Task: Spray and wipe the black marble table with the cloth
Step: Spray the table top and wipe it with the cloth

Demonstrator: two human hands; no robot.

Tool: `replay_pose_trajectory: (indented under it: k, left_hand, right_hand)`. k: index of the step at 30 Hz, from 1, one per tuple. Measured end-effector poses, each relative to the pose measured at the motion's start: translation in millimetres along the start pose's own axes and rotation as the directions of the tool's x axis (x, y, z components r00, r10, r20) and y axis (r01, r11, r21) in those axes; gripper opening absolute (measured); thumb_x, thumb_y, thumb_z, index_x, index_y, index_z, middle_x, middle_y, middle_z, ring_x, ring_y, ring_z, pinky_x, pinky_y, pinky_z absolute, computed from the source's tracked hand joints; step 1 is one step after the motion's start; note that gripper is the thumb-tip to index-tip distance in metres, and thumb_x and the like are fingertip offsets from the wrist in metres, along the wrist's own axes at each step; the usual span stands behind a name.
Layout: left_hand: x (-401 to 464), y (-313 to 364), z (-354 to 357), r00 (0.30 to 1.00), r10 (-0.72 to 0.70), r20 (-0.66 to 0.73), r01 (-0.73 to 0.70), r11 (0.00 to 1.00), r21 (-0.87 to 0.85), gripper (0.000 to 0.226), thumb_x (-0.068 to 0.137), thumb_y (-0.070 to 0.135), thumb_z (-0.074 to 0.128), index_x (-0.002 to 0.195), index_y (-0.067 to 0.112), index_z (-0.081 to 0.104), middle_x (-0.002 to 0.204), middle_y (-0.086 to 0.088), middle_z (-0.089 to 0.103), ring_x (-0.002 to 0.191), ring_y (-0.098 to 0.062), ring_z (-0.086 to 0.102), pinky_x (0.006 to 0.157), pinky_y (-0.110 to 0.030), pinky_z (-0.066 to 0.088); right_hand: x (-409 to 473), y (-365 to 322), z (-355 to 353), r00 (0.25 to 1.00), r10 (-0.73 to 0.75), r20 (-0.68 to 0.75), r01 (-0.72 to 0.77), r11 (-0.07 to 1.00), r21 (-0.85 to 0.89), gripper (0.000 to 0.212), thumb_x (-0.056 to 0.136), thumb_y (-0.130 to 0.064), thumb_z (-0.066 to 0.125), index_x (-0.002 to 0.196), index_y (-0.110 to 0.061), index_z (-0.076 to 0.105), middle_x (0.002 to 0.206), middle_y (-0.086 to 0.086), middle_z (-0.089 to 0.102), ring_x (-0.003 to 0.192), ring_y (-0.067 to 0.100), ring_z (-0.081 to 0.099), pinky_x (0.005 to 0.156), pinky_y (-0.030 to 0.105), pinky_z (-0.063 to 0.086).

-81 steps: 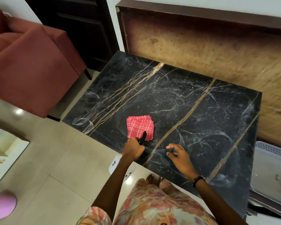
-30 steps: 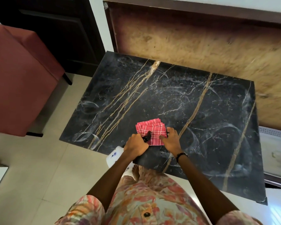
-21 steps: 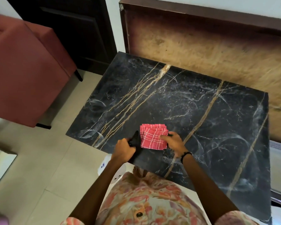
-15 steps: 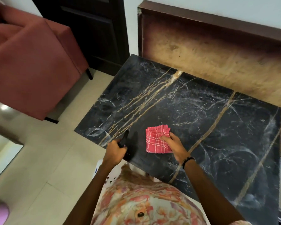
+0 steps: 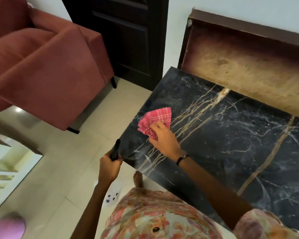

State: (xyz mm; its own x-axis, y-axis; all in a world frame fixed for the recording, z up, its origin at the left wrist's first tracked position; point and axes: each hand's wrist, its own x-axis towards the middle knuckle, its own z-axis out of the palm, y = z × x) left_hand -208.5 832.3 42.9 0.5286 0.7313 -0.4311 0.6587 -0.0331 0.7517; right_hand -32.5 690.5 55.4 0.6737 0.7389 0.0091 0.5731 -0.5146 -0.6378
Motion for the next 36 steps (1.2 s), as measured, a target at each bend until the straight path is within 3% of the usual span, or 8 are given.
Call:
replay_pose_trajectory:
  k: [5, 8, 12, 15, 17, 21, 28, 36]
  left_hand:
    - [39.1, -12.9, -32.5, 1.0, 0.005, -0.002, -0.005, 1.0, -0.013, 0.008, 0.08, 0.001, 0.057, 0.073, 0.004, 0.056, 0.056, -0.013, 0.043, 0.051, -0.026, 0.037, 0.054, -0.038, 0.034]
    - [54.5, -14.8, -42.6, 0.999, 0.012, 0.031, -0.011, 1.0, -0.015, 0.008, 0.08, -0.002, 0.058, 0.074, 0.004, 0.057, 0.055, -0.01, 0.044, 0.048, -0.026, 0.037, 0.055, -0.037, 0.036]
    - [67.4, -14.2, -47.4, 0.994, 0.052, 0.099, -0.054, 0.998, 0.012, 0.008, 0.077, -0.005, 0.056, 0.073, 0.002, 0.057, 0.056, -0.008, 0.046, 0.048, -0.025, 0.038, 0.053, -0.036, 0.035]
    - [72.9, -13.2, -47.8, 0.991, 0.061, 0.123, -0.062, 0.998, 0.002, 0.004, 0.077, -0.005, 0.056, 0.076, -0.001, 0.058, 0.057, -0.009, 0.046, 0.051, -0.026, 0.039, 0.053, -0.036, 0.036]
    - [74.8, -12.0, -47.4, 0.989, 0.06, 0.134, -0.059, 0.998, -0.012, 0.004, 0.077, -0.005, 0.056, 0.078, -0.002, 0.059, 0.058, -0.01, 0.047, 0.052, -0.027, 0.04, 0.053, -0.035, 0.036]
    - [75.7, -13.3, -46.5, 0.985, 0.065, 0.16, -0.064, 0.998, -0.013, 0.004, 0.078, -0.006, 0.056, 0.079, -0.003, 0.059, 0.06, -0.012, 0.047, 0.052, -0.026, 0.039, 0.053, -0.033, 0.035]
    - [74.5, -21.2, -51.8, 0.98, 0.042, 0.196, -0.04, 0.999, -0.01, 0.006, 0.077, -0.007, 0.055, 0.079, -0.002, 0.059, 0.058, -0.011, 0.045, 0.05, -0.026, 0.035, 0.05, -0.031, 0.031]
    - [80.4, -24.8, -56.8, 0.981, 0.029, 0.189, -0.033, 0.999, 0.019, 0.012, 0.077, -0.006, 0.055, 0.077, 0.005, 0.059, 0.059, -0.013, 0.047, 0.051, -0.026, 0.034, 0.051, -0.034, 0.031]
  right_hand:
    - [-36.0, -5.1, 89.1, 0.934, -0.162, 0.318, 0.272, 0.9, -0.34, 0.04, 0.08, -0.022, 0.065, 0.118, -0.013, 0.059, 0.118, 0.007, 0.059, 0.109, 0.025, 0.057, 0.098, 0.036, 0.047]
    - [-41.2, 6.8, 91.6, 0.929, -0.208, 0.308, 0.295, 0.917, -0.269, 0.036, 0.084, -0.035, 0.051, 0.113, -0.016, 0.062, 0.113, 0.004, 0.064, 0.105, 0.022, 0.058, 0.095, 0.036, 0.049]
    - [-30.1, 11.9, 66.0, 0.844, -0.489, 0.222, 0.536, 0.792, -0.293, 0.018, 0.084, -0.028, 0.069, 0.097, -0.017, 0.064, 0.1, -0.002, 0.064, 0.094, 0.012, 0.049, 0.079, 0.025, 0.049]
    - [-14.7, 10.7, 63.0, 0.958, -0.278, 0.071, 0.287, 0.938, -0.194, 0.027, 0.093, -0.034, 0.053, 0.113, -0.016, 0.058, 0.117, 0.003, 0.059, 0.107, 0.013, 0.051, 0.091, 0.033, 0.05]
    - [-0.1, 9.6, 67.7, 0.989, -0.105, 0.099, 0.122, 0.976, -0.18, 0.042, 0.096, -0.04, 0.041, 0.13, -0.017, 0.05, 0.137, 0.003, 0.049, 0.126, 0.017, 0.044, 0.106, 0.043, 0.041]
    - [12.6, 7.1, 95.3, 0.932, -0.11, 0.344, 0.245, 0.893, -0.377, 0.055, 0.097, -0.05, 0.03, 0.146, -0.024, 0.03, 0.156, 0.003, 0.028, 0.145, 0.025, 0.02, 0.118, 0.051, 0.015]
    - [-47.4, 39.6, 106.2, 0.833, -0.177, 0.524, 0.442, 0.782, -0.44, 0.061, 0.094, -0.066, 0.025, 0.146, -0.034, 0.029, 0.153, 0.002, 0.033, 0.145, 0.031, 0.019, 0.113, 0.059, 0.014]
    - [29.8, 14.0, 119.4, 0.935, 0.108, 0.339, 0.067, 0.881, -0.468, 0.063, 0.094, -0.065, 0.018, 0.144, -0.032, 0.035, 0.152, 0.005, 0.036, 0.144, 0.031, 0.022, 0.111, 0.067, 0.017]
